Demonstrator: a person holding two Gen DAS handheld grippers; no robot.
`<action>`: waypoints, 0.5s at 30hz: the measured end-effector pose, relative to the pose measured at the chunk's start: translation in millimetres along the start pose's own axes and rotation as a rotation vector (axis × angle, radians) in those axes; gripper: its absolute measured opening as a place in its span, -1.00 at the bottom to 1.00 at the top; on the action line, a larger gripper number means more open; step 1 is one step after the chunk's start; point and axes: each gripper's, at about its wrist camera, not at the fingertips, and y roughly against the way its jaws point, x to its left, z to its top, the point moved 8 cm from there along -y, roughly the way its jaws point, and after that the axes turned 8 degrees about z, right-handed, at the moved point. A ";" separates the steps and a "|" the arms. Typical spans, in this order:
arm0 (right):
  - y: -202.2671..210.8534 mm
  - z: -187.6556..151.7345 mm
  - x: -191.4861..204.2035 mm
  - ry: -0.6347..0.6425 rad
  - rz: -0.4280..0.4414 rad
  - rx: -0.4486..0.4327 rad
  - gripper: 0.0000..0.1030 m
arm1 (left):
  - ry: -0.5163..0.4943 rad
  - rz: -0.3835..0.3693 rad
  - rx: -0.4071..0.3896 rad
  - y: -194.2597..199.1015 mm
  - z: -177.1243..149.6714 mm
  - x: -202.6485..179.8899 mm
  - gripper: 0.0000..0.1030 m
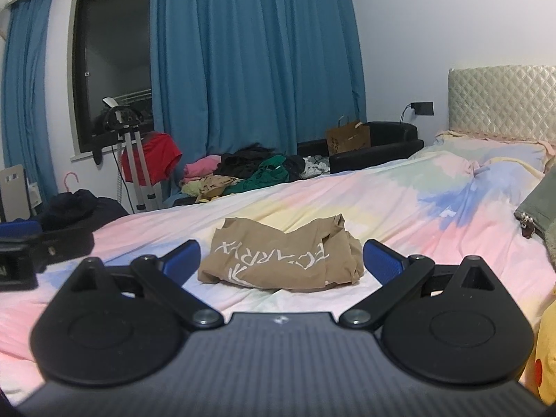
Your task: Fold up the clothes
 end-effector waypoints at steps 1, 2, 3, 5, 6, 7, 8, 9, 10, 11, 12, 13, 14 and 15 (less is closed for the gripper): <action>0.0 -1.0 0.4 0.003 0.001 0.001 0.97 | 0.006 -0.002 0.004 -0.9 -1.6 0.3 0.99; -0.3 -2.2 0.5 0.003 0.001 0.002 0.97 | 0.012 -0.003 0.008 -1.8 -3.3 0.6 0.99; -0.5 -3.6 0.4 0.004 -0.001 0.005 0.97 | 0.015 -0.004 0.012 -2.6 -4.8 0.6 0.99; -1.2 -6.1 0.5 0.001 -0.004 0.011 0.97 | 0.006 -0.002 0.017 -4.0 -7.4 -0.4 0.99; -1.6 -6.8 0.6 0.000 -0.005 0.013 0.97 | 0.001 0.003 0.017 -4.1 -8.1 -0.9 0.99; -1.9 -7.2 0.7 -0.001 -0.005 0.014 0.97 | -0.003 0.007 0.016 -4.5 -8.7 -1.4 0.99; -2.2 -7.6 0.9 0.000 -0.007 0.015 0.97 | -0.005 0.007 0.016 -4.7 -9.2 -2.0 0.99; -2.5 -7.8 1.0 0.002 -0.008 0.014 0.97 | -0.004 0.007 0.016 -4.6 -9.3 -2.7 0.99; -2.7 -8.1 1.4 0.005 -0.009 0.014 0.97 | -0.002 0.006 0.017 -4.7 -9.3 -2.6 0.99; -2.9 -8.3 1.7 0.008 -0.011 0.014 0.97 | -0.001 0.008 0.017 -4.5 -9.5 -2.2 0.99; -2.8 -8.5 2.0 0.012 -0.015 0.012 0.97 | 0.001 0.009 0.017 -4.3 -9.7 -1.8 0.99; -2.7 -8.6 2.2 0.015 -0.017 0.010 0.97 | 0.002 0.012 0.017 -4.1 -10.0 -1.3 0.99; -2.6 -8.6 2.1 0.015 -0.018 0.009 0.97 | 0.005 0.015 0.018 -4.3 -10.0 -0.5 0.99; -2.6 -8.6 2.1 0.015 -0.018 0.008 0.98 | 0.009 0.016 0.019 -4.4 -9.7 0.4 0.99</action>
